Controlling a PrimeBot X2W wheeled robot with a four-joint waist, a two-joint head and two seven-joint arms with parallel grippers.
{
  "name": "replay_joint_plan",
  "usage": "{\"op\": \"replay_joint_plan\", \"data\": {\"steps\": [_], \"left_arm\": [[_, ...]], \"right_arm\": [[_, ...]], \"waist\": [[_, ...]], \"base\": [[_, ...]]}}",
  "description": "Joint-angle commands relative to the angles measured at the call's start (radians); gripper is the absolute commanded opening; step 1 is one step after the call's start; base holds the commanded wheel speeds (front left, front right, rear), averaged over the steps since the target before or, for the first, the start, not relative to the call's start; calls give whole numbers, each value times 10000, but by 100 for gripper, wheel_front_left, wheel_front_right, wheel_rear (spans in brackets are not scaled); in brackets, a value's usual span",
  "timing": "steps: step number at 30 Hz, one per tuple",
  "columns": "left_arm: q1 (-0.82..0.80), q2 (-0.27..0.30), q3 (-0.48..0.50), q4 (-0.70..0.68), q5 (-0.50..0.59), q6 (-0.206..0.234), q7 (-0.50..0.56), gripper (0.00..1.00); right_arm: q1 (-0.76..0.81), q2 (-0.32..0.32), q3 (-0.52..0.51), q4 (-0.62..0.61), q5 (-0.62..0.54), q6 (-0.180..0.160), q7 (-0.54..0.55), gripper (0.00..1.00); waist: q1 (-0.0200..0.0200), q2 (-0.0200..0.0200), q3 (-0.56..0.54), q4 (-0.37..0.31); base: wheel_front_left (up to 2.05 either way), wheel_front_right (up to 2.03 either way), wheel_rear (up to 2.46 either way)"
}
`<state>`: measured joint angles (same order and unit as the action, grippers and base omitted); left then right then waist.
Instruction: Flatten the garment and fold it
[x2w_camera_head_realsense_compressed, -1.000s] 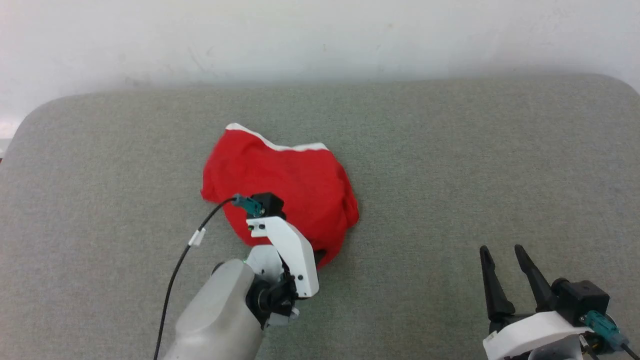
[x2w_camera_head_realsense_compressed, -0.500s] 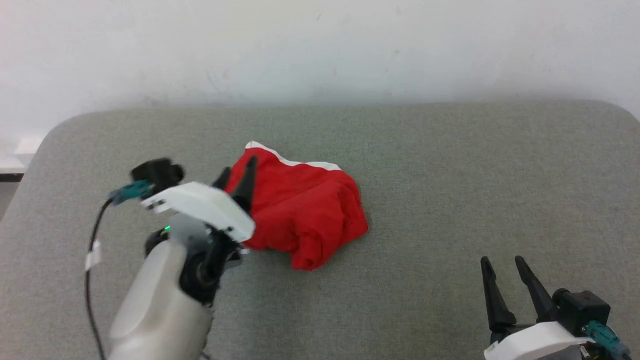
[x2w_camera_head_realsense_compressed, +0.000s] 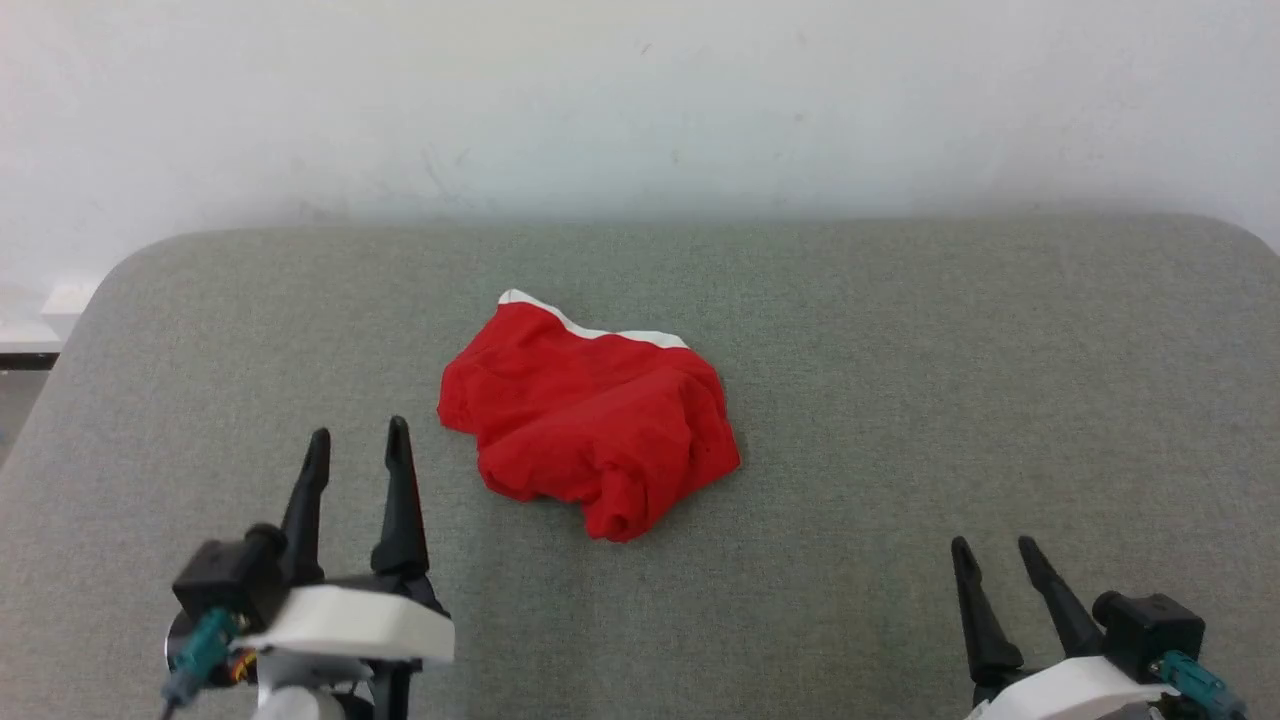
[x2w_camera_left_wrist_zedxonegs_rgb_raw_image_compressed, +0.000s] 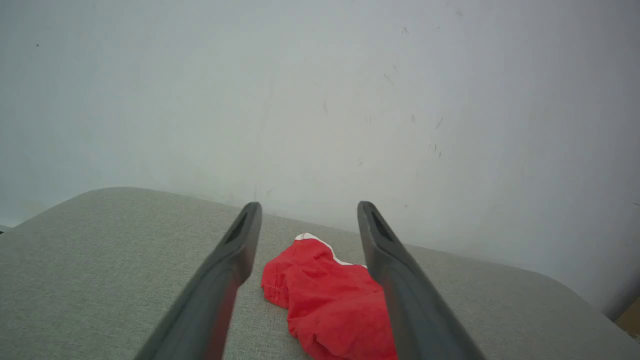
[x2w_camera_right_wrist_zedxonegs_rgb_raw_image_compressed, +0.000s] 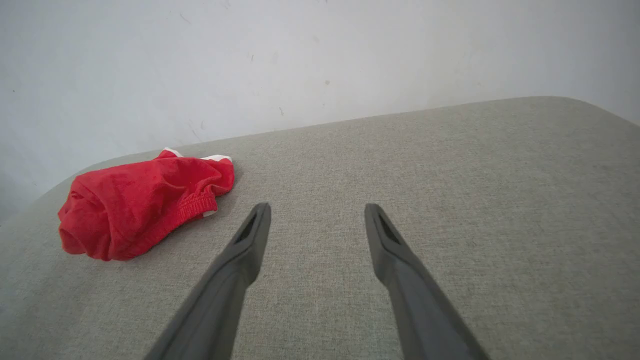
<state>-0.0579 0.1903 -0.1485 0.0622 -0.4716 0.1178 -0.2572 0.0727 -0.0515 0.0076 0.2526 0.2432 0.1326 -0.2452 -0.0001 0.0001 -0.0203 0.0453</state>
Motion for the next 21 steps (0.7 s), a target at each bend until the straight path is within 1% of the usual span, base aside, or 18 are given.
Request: {"op": "replay_joint_plan", "data": {"steps": [1,5,9,13,17,21], "left_arm": [[375,-267,144,-321,503,-28,-40,100],[993,-841,417,-632,1263,-231,-43,100],[1030,-1140,648,-650,1592,-513,-43,100],[835,-1300,774,-629,1795,-678,-44,100],[667,-1366,873,-724,1906,-741,-44,100],[411,-1392,756,-749,1886,-760,-44,100]], "right_arm": [[-8,13,73,84,117,-19,171,100],[-379,13,223,191,224,-19,894,100],[-1359,13,695,311,117,-19,2301,100],[-2850,13,1557,562,-37,-19,3779,100],[-4422,13,2420,1413,-243,-19,5355,100],[-5906,13,3285,2594,-922,-19,6702,100]], "waist": [[1,-1,59,18],[1,-1,188,106],[1,-1,428,312],[1,-1,708,615],[1,-1,1105,827],[1,-1,1575,1151]], "base": [[0,0,0],[0,0,0],[0,0,0],[0,0,0],[0,0,0],[0,0,0]]}}
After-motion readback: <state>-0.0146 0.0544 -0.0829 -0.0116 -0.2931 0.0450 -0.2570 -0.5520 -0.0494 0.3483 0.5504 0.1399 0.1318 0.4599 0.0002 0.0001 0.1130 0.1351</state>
